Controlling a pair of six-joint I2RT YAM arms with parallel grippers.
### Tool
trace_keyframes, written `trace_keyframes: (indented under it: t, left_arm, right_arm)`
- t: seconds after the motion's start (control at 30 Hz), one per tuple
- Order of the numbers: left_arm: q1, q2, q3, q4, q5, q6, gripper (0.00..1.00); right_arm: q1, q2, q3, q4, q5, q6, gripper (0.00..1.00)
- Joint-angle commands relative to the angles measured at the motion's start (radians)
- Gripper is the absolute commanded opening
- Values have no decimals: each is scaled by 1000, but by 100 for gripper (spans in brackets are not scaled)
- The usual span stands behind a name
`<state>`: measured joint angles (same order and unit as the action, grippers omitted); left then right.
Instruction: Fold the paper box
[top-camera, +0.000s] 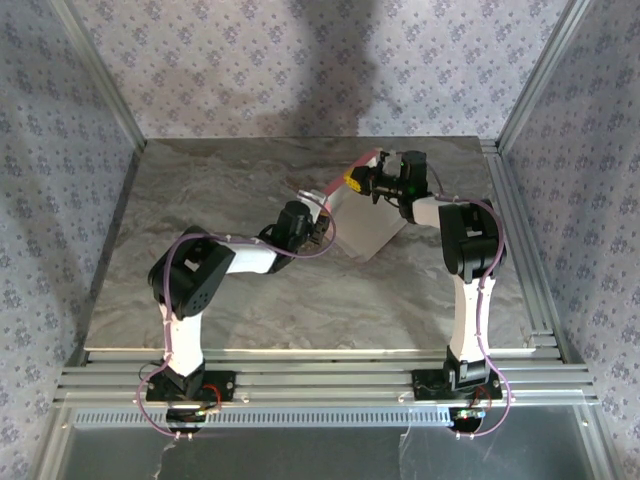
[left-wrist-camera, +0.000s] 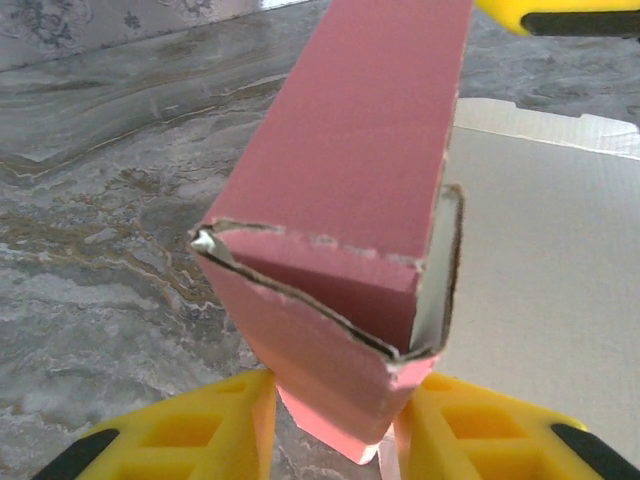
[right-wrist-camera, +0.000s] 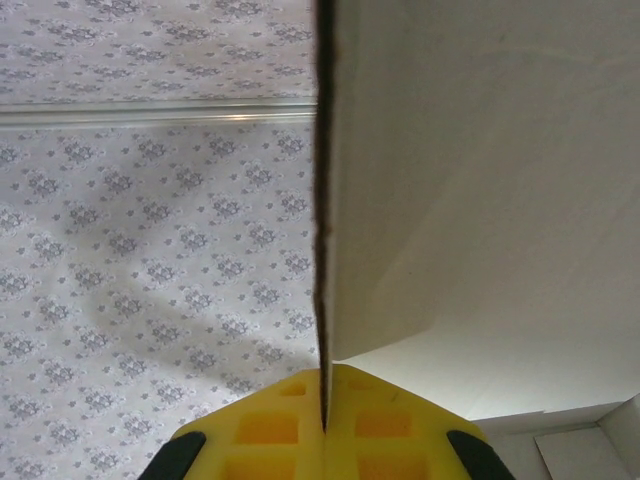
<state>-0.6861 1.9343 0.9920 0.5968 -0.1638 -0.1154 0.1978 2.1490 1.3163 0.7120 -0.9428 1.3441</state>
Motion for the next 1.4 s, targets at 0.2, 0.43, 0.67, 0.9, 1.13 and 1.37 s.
trace_keyframes:
  t: [0.2, 0.43, 0.67, 0.9, 1.13, 1.37]
  left_arm:
    - [-28, 58, 133, -86, -160, -39, 22]
    - [-36, 78, 207, -219, -278, -100, 11]
    - [-41, 95, 291, -378, -380, -165, 3]
    - [-41, 127, 385, -552, -444, -233, 0]
    - [-42, 121, 410, -662, -462, -219, 0]
    - [-42, 79, 369, -688, -478, -144, 0]
  right_arm:
    - [9, 12, 3, 30, -20, 20, 0]
    - [10, 11, -9, 33, -10, 23, 0]
    - [21, -3, -31, 35, 32, 37, 0]
    - [50, -36, -69, 5, 146, 53, 0]
    - [50, -115, -103, -40, 246, 56, 27]
    - [44, -200, -88, -30, 253, 91, 63]
